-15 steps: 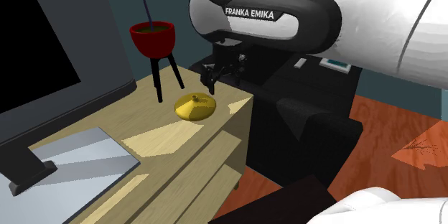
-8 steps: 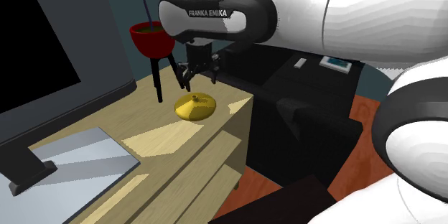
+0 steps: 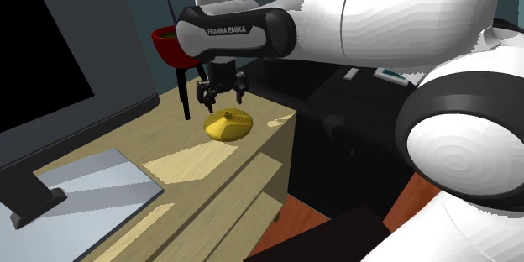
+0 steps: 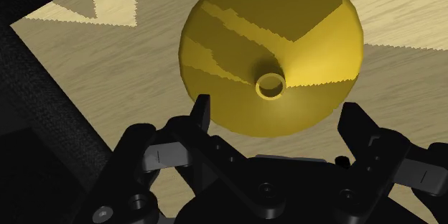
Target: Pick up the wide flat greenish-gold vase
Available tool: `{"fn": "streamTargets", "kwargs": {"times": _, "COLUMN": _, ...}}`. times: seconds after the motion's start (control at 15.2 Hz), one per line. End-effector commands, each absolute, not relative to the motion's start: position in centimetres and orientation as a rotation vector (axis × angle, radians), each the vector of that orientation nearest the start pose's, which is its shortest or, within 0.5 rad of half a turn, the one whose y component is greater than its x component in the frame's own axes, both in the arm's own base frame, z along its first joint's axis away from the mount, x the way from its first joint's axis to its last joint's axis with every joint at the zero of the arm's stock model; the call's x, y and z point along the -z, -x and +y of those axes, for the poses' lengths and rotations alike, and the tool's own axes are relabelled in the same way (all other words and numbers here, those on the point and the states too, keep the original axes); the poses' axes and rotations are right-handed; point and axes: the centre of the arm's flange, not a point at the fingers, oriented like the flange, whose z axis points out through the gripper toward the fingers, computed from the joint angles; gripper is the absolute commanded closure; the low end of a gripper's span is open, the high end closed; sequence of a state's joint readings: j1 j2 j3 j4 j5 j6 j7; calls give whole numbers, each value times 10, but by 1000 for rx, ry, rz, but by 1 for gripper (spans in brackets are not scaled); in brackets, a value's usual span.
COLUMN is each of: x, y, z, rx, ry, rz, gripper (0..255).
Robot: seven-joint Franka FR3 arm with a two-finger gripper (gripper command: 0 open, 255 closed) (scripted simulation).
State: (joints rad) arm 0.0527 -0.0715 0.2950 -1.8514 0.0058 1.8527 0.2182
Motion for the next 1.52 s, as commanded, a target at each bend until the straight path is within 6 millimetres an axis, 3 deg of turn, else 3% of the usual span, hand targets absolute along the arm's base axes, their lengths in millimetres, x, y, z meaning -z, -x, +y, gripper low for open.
{"fn": "streamTargets", "kwargs": {"times": 0.0, "x": -541, "y": -514, "z": 192, "rx": 112, "ry": 3128, "rz": -201, "gripper": 0}}
{"fn": "streamTargets", "kwargs": {"times": 0.13, "x": -538, "y": -514, "z": 192, "rx": 112, "ry": 3128, "rz": -201, "gripper": 0}}
{"fn": "streamTargets", "kwargs": {"times": 0.2, "x": -538, "y": -514, "z": 191, "rx": 112, "ry": 3128, "rz": -201, "gripper": 255}}
{"fn": "streamTargets", "kwargs": {"times": 0.79, "x": -538, "y": -514, "z": 192, "rx": 112, "ry": 3128, "rz": -201, "gripper": 255}}
{"fn": "streamTargets", "kwargs": {"times": 1.45, "x": -591, "y": -514, "z": 192, "rx": 112, "ry": 3128, "rz": -201, "gripper": 255}}
